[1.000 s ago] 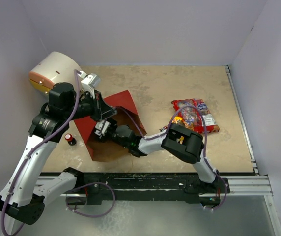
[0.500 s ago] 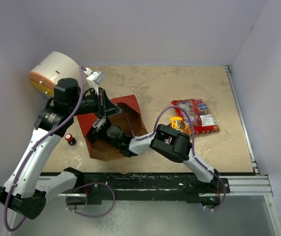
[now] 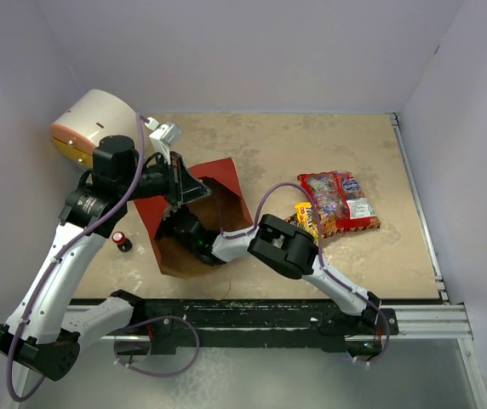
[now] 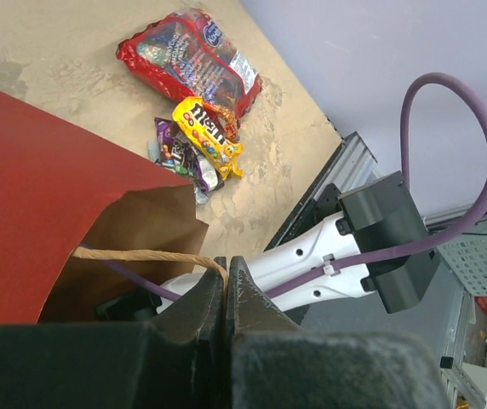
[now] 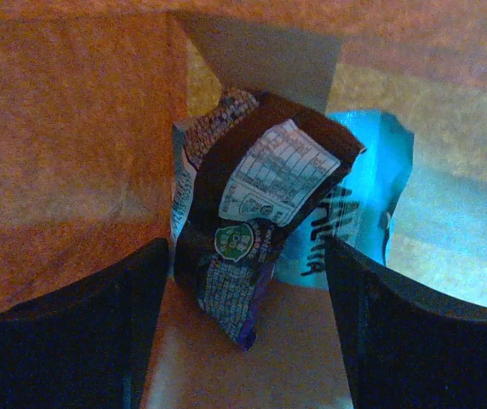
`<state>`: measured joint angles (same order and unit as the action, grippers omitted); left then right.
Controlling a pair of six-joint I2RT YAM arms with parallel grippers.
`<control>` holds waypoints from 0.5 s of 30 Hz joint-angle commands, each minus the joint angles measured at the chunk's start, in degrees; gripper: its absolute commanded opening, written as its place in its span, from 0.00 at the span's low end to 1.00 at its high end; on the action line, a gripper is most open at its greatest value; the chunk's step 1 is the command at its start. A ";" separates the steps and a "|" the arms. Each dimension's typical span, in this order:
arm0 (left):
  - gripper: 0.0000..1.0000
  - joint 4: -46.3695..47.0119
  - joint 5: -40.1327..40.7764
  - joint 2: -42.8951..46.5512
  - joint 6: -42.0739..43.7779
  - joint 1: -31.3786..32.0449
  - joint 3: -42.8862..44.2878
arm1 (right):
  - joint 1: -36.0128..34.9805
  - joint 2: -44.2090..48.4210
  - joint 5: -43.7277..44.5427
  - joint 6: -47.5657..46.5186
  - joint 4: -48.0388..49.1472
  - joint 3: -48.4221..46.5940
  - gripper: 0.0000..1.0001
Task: Take the snacks out of the paper bag
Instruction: Take out the snack from the paper bag.
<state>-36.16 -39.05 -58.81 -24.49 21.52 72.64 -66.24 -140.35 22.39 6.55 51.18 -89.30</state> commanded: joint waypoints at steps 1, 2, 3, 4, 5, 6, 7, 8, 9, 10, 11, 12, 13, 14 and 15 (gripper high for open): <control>0.00 2.26 -2.55 1.57 0.03 0.16 1.36 | 1.19 -0.73 2.68 2.80 -0.44 -3.73 0.76; 0.00 2.11 -2.55 1.59 0.12 0.11 1.36 | 1.21 -1.12 2.44 2.53 -0.47 -4.22 0.75; 0.00 1.89 -2.42 1.67 0.22 0.11 1.42 | 1.22 -1.60 2.39 1.95 -0.69 -4.91 0.73; 0.00 1.63 -2.20 1.79 0.45 0.16 1.45 | 1.33 -2.07 2.60 1.57 -1.43 -5.67 0.71; 0.00 1.19 -1.70 1.88 0.60 0.16 1.57 | 1.37 -2.36 2.53 1.17 -1.76 -6.28 0.69; 0.00 0.42 -0.86 2.05 0.87 0.12 1.74 | 1.46 -2.19 2.20 0.46 -1.54 -6.28 0.65; 0.00 -0.36 0.35 2.26 0.99 0.12 1.86 | 1.54 -1.87 1.89 -0.24 -1.15 -5.94 0.59; 0.00 -1.03 1.69 2.51 1.09 0.14 1.82 | 1.55 -1.34 1.32 -1.17 -0.70 -5.40 0.54; 0.00 -1.92 3.01 2.80 1.25 0.14 1.80 | 1.55 -0.73 0.81 -2.05 -0.01 -4.61 0.50; 0.00 -2.67 4.57 3.06 1.33 0.18 1.66 | 1.60 -0.03 0.44 -2.94 0.60 -3.74 0.46; 0.00 -3.20 5.87 3.30 1.37 0.12 1.61 | 1.58 0.91 0.03 -3.66 1.31 -2.71 0.42; 0.00 -3.63 7.04 3.70 1.45 0.15 1.56 | 1.62 1.85 -0.61 -4.56 2.10 -1.04 0.39; 0.00 -4.08 8.35 3.83 1.46 0.13 1.58 | 1.59 2.97 -1.20 -5.70 2.95 0.34 0.35; 0.00 -4.50 9.52 3.99 1.52 0.12 1.62 | 1.63 4.12 -2.00 -6.55 3.77 1.80 0.31; 0.00 -4.93 10.71 4.02 1.56 0.10 1.63 | 1.59 5.31 -2.58 -7.61 4.72 3.28 0.29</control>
<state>-40.01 -33.74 -56.42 -24.23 21.52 72.64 -64.84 -141.91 22.24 3.81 50.57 -90.17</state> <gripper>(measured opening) 0.009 0.342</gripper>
